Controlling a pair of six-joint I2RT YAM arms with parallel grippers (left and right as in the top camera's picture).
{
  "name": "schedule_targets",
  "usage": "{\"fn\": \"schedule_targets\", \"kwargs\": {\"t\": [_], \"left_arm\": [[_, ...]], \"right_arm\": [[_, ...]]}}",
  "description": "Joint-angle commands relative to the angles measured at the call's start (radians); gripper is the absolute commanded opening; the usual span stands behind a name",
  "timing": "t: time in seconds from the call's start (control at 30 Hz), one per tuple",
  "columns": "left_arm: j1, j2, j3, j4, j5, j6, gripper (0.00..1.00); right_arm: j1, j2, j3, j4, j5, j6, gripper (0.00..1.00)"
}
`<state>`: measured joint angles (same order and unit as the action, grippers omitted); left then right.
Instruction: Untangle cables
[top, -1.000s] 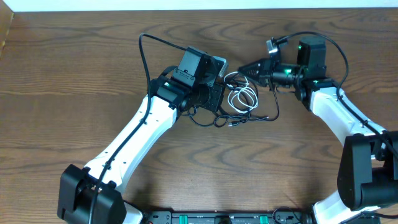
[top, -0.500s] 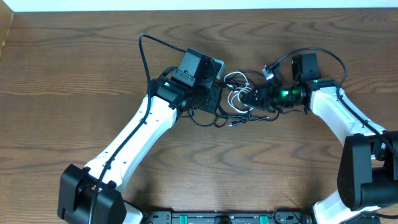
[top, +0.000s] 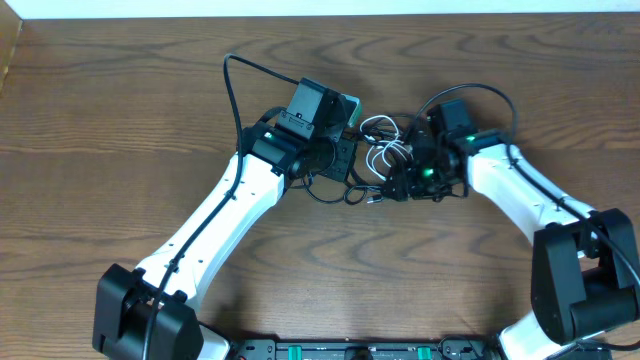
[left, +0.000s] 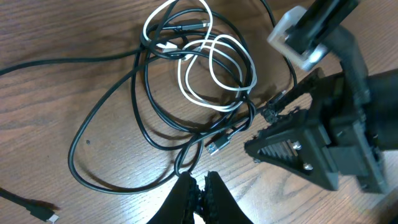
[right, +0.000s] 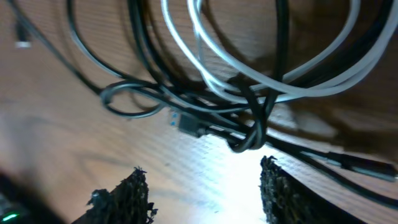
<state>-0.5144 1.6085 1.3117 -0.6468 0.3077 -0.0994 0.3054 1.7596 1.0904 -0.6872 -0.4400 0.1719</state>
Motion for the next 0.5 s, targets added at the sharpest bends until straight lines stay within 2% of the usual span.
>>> {"fn": "schedule_targets", "kwargs": {"t": [0.0,0.1,0.13,0.17,0.33,0.47], "left_arm": [[-0.002,0.006,0.014,0.0,-0.035,0.02,0.08],[-0.002,0.006,0.014,0.0,-0.061,0.02,0.09],[-0.002,0.006,0.014,0.0,-0.064,0.02,0.17],[-0.002,0.006,0.014,0.0,-0.066,0.02,0.17],[-0.002,0.006,0.014,0.0,-0.066,0.02,0.43],[-0.002,0.006,0.014,0.0,-0.066,0.02,0.54]], "right_arm": [[0.03,-0.001,0.005,0.016,0.158,-0.019,0.53],[0.043,-0.001,0.005,0.032,0.221,-0.001,0.52],[0.045,0.002,0.005,0.037,0.249,0.008,0.53],[0.045,0.005,0.005,0.042,0.255,0.007,0.52],[0.057,0.041,0.005,0.077,0.239,0.01,0.48],[0.067,0.077,0.005,0.082,0.208,0.011,0.47]]}}
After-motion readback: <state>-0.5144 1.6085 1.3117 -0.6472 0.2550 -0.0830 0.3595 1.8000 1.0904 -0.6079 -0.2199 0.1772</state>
